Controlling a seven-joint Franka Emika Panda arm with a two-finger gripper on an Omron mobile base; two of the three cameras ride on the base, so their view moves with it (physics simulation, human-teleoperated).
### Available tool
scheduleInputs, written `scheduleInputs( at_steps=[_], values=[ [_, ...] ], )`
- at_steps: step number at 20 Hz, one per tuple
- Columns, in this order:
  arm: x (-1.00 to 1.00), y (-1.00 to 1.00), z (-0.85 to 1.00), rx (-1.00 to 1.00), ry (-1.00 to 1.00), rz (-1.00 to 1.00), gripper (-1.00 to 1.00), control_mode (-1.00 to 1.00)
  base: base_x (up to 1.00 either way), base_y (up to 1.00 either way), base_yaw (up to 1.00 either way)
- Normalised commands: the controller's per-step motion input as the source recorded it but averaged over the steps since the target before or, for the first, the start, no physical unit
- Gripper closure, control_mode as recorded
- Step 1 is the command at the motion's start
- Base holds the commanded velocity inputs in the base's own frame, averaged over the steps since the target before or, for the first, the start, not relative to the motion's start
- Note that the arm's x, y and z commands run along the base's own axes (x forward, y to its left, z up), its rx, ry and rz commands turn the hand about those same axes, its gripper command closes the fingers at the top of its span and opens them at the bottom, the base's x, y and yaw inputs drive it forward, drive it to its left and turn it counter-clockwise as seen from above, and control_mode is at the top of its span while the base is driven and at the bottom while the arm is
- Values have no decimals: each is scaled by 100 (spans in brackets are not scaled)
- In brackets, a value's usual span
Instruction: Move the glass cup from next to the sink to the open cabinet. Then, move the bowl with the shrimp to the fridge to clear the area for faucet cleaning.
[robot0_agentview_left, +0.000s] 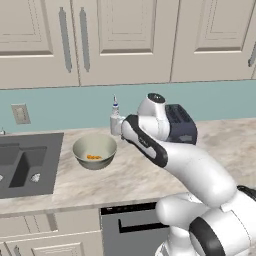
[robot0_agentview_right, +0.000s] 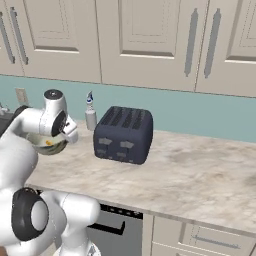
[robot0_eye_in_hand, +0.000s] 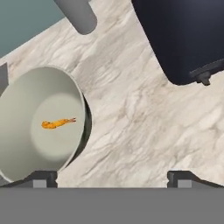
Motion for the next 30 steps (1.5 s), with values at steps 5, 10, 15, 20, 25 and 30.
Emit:
scheduleInputs(
  at_steps=[5,10,15,20,25,30],
  values=[
    [66,30,-4,0,6,-4,-100,-100,0,0,0],
    [45,26,-41,0,9,0,-100,-100,0,0,0],
    [26,11,-51,0,6,0,-100,-100,0,0,0],
    [6,0,-53,0,1,0,-100,-100,0,0,0],
    [8,2,-45,0,0,0,-100,-100,0,0,0],
    [20,16,-24,0,0,0,-100,-100,0,0,0]
  ],
)
